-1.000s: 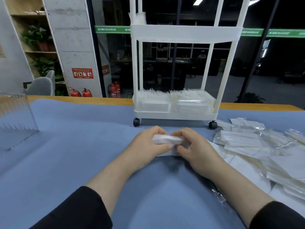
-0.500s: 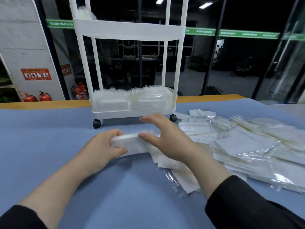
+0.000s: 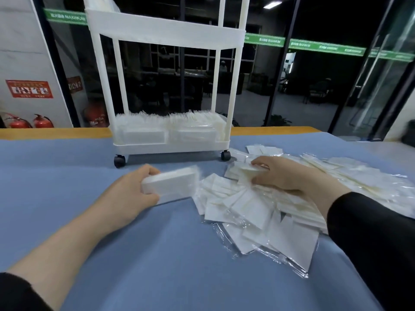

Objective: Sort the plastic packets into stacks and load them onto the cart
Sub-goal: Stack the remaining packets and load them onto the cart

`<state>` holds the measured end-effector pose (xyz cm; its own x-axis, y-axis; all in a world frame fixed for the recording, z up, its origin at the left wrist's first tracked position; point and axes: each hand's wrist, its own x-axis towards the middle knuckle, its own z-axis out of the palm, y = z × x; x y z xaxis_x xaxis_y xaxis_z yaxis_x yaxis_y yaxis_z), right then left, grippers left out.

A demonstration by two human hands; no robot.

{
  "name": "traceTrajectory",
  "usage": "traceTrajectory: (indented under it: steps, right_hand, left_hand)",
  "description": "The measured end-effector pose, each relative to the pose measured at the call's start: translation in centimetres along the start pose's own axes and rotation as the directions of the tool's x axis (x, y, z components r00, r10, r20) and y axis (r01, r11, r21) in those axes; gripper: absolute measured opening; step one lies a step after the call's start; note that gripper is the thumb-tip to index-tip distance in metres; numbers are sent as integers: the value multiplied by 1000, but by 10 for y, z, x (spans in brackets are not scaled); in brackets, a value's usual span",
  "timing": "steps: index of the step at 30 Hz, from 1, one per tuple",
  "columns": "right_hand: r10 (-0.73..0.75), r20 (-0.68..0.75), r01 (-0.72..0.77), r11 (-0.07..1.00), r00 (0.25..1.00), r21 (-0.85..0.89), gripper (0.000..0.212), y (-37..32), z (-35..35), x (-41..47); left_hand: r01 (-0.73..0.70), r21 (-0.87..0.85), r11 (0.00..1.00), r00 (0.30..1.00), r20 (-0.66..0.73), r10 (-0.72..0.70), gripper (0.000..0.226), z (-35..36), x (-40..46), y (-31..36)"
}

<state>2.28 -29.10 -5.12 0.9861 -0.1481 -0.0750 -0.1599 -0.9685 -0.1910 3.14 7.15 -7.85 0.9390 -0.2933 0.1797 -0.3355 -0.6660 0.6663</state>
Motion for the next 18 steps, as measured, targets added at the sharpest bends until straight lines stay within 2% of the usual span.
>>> traceTrajectory:
  steps: [3, 5, 7, 10, 12, 14, 18]
  right_hand:
    - [-31, -84, 28, 999, 996, -38, 31, -6, 3, 4]
    - [-54, -159, 48, 998, 986, -39, 20, -9, 3, 2]
    - [-86, -268, 89, 996, 960, -1, 21, -13, -3, -2]
    - [-99, -347, 140, 986, 933, 95, 25, -26, -20, -12]
    - [-98, -384, 204, 947, 918, 246, 13, -41, -32, -20]
    - [-105, -373, 268, 867, 922, 419, 6, -60, -38, -28]
    - [-211, -281, 332, 796, 936, 507, 19, -90, -29, -29]
  left_hand:
    - [6, -34, 999, 999, -37, -7, 28, 1, 0, 0]
    - [2, -110, 994, 997, -80, -11, 26, 0, 1, 0]
    - [-7, -238, 971, 995, -99, -17, 29, -2, 0, 1]
    - [-38, -364, 931, 996, -89, 6, 32, -4, -3, 6]
    - [-60, -410, 910, 995, -93, 24, 31, -4, -4, 8]
    - [-69, -438, 896, 994, -106, 25, 33, -6, -5, 10]
    - [-55, -455, 889, 998, -55, 34, 27, -12, -10, 11]
